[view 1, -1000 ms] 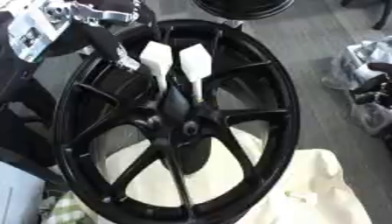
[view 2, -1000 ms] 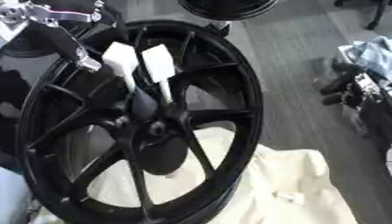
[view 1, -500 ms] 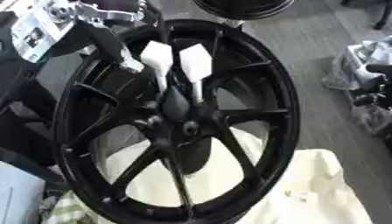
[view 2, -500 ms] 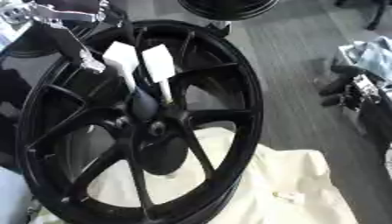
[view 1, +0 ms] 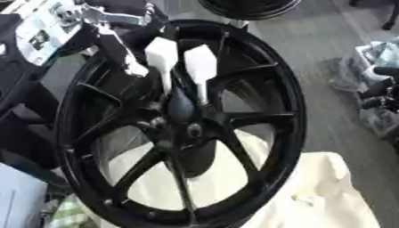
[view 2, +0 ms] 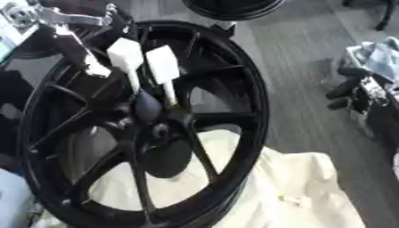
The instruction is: Pull the pin out of the wheel hub.
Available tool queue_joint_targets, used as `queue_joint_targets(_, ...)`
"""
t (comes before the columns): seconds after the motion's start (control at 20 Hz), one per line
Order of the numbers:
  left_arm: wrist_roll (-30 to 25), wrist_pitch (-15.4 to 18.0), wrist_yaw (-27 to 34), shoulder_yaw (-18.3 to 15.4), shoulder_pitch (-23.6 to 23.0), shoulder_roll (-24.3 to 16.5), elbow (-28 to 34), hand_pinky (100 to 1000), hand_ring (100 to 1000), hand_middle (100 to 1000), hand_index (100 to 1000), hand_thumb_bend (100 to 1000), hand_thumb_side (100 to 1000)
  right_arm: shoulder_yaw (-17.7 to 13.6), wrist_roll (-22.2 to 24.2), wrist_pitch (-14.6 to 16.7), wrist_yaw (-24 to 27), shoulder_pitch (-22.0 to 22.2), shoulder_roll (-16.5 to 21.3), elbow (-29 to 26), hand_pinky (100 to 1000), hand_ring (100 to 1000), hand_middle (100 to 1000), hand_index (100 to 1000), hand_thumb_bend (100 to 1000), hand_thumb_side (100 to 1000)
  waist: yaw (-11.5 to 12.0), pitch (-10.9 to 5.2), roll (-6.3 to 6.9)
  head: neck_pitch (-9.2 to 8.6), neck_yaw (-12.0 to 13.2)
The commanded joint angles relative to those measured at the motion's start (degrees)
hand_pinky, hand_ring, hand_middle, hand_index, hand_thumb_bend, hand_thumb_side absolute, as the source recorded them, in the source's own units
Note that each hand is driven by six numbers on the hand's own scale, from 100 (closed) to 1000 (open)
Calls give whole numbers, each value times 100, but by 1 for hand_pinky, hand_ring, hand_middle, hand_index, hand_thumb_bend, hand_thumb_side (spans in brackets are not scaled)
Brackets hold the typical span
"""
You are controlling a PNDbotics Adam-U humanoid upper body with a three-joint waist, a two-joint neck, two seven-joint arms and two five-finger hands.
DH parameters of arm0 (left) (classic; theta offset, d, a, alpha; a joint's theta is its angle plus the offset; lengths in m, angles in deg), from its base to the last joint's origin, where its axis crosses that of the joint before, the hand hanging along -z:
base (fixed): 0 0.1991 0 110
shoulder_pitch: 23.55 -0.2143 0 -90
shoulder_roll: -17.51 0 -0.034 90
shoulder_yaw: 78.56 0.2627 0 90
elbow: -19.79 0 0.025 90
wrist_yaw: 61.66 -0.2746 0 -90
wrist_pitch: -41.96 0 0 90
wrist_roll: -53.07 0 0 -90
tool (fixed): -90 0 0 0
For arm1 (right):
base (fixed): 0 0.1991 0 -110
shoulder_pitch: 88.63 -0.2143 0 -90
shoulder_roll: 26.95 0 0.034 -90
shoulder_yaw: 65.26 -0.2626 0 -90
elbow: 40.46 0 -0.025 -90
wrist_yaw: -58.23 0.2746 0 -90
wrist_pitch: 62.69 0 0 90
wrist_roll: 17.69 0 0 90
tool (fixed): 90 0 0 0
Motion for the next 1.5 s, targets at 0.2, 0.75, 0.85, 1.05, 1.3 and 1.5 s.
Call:
queue_joint_targets(0.2,-1484,997,619,13,133,-143,323,862,741,568,532,100,283,-9,7,-18,-83,-50,197,-36,595,643,527,801,100,746,-18,-157,-26,-22,25)
queue_joint_targets(0.75,-1484,84,1348,-203,284,-316,787,817,659,486,369,100,239,-9,14,-21,-136,-23,198,-36,596,643,527,802,100,746,-4,-167,-27,13,42)
queue_joint_targets(0.85,-1484,-37,1451,-279,311,-348,846,813,646,486,342,100,241,-13,11,-22,-136,-20,198,-33,596,643,527,802,100,747,-3,-168,-26,11,42)
queue_joint_targets(1.05,-1484,-280,1701,-570,345,-473,1016,809,641,482,337,100,245,-17,12,-21,-141,-10,195,-31,596,644,528,802,100,748,12,-164,-32,20,29)
queue_joint_targets(1.3,-1484,-669,2215,-1145,293,-788,1221,806,637,475,335,100,244,-44,-5,-11,-150,17,193,-30,596,644,528,802,100,746,54,-166,-34,38,1)
queue_joint_targets(1.5,-1484,-927,2411,-1655,45,-1262,1302,806,636,474,335,100,245,-87,-42,-2,-159,62,211,-29,596,644,528,803,100,746,125,-173,-16,58,-62)
